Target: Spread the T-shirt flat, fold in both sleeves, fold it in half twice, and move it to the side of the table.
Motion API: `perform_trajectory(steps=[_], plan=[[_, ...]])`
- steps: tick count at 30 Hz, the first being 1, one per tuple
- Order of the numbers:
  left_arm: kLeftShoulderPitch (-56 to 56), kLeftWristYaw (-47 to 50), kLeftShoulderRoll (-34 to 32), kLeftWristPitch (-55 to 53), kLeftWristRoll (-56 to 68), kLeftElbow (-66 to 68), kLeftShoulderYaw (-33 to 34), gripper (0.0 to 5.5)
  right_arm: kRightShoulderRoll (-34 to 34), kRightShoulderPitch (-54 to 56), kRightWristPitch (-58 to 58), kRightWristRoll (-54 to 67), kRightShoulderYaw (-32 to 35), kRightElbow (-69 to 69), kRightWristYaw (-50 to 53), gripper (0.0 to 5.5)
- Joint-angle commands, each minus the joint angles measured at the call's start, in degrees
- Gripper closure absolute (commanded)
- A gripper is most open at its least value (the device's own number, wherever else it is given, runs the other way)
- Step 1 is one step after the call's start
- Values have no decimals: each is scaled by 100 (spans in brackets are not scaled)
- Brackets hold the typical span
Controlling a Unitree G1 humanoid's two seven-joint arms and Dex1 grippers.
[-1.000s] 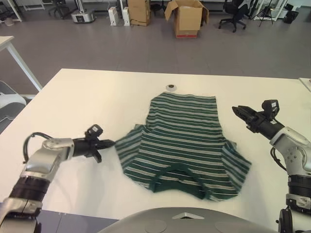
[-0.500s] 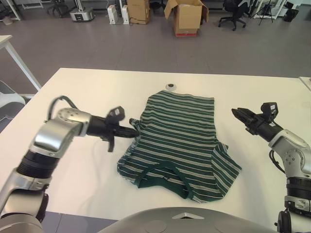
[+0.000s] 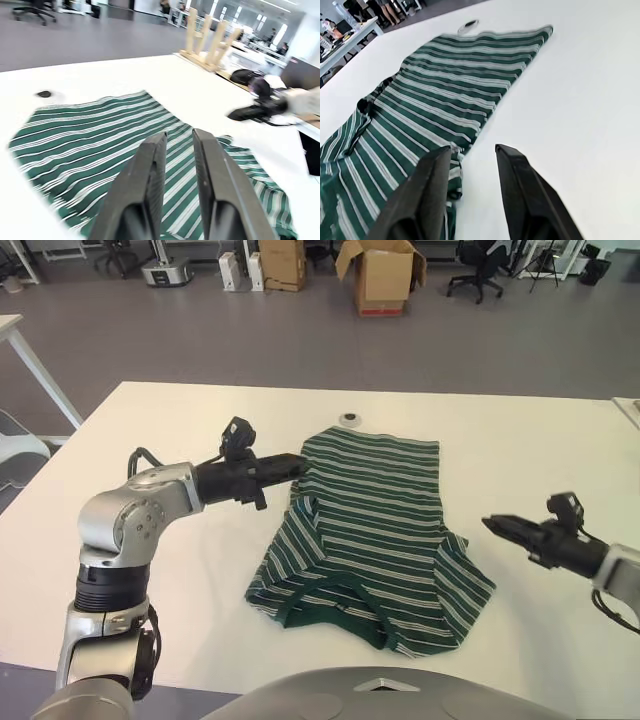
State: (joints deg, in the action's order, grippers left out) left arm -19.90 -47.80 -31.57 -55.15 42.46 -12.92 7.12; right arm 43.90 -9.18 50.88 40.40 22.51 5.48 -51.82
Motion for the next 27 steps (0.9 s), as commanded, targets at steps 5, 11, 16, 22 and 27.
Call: perform_trajectory(steps=[5,11,16,22,27], plan=[[479,512,7,114,-63,36,194,457,581,-1518,413,23,-64,365,-756,385],[388,571,-19,119,-35,93,141,457,71,-1333,225,-168,-464,12,-308,385],[437,541,-46,149,-60,85,81,451,-95,-1198,296,-120,-554,-81,-118,440],[458,555,-76,228,-103,136,94,451,127,-1300,225,-157,-657,-112,-338,543],[380,529,-65,302,-139,215,9,451,108,-601,-242,-562,-341,-957,339,548]])
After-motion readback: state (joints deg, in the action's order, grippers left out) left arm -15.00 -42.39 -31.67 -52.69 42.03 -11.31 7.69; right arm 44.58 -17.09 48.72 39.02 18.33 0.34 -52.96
